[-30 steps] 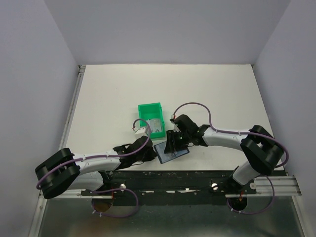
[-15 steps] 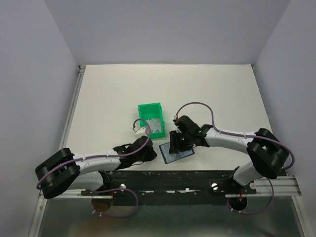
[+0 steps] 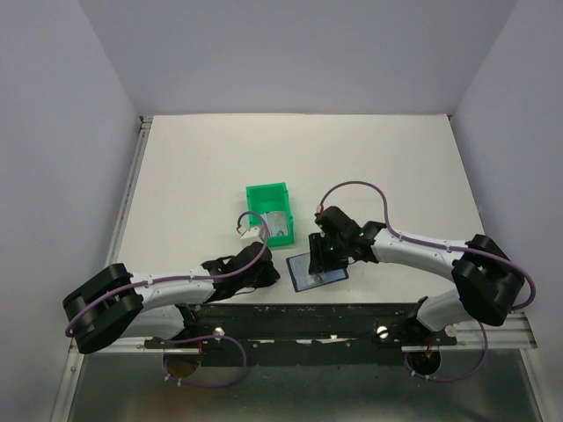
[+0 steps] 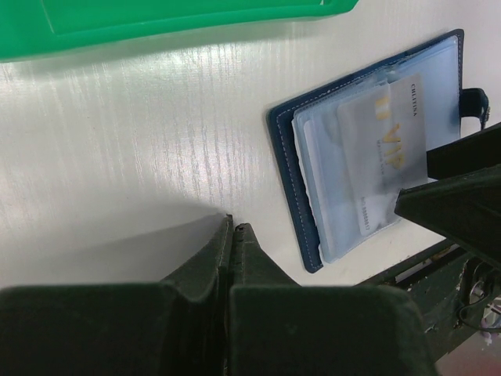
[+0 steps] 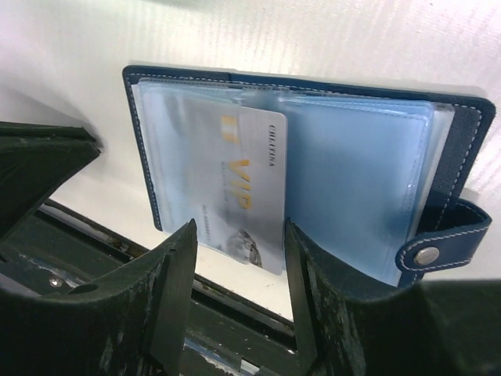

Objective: Put the credit cards into the card holder
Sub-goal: Insert the credit card into the card holder.

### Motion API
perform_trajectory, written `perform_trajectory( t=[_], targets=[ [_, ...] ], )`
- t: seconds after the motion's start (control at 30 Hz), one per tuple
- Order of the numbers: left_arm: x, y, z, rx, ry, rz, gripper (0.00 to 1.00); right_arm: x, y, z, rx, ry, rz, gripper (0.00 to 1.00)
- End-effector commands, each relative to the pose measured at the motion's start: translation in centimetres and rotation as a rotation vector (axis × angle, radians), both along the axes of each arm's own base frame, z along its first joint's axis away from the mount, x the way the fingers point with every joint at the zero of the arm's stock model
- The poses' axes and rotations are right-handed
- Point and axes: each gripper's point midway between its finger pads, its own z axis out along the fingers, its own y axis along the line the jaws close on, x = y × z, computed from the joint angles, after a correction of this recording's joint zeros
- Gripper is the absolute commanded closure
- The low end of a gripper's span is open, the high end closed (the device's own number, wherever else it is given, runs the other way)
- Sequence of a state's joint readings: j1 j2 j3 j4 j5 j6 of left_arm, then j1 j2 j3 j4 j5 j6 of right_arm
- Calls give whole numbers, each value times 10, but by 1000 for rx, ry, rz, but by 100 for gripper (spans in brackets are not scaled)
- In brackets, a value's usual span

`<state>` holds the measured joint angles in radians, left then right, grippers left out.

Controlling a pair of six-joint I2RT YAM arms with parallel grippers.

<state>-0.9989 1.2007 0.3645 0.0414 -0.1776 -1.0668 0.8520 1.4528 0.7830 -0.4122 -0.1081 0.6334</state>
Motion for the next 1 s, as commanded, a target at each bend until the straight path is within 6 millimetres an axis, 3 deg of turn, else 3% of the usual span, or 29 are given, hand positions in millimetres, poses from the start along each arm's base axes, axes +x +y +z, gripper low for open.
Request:
perform_trajectory(
  t=[0.0, 0.2, 0.5, 0.67, 0.97],
  targets=[
    [-12, 8, -15, 55, 50, -26, 100, -1, -16, -1, -59, -18, -35, 44],
    [-11, 6, -14, 58, 52, -30, 100, 3, -22, 0, -91, -45, -39, 45],
    [-6, -5, -9, 40, 38, -46, 100, 24, -19, 2, -102, -145, -35, 66],
    [-5, -9, -10, 38, 42, -56, 100, 29, -15, -4, -120, -138, -20, 72],
    [-5, -15, -13, 28, 54, -69, 100, 25, -8, -17, -93, -107, 0, 68]
  ],
)
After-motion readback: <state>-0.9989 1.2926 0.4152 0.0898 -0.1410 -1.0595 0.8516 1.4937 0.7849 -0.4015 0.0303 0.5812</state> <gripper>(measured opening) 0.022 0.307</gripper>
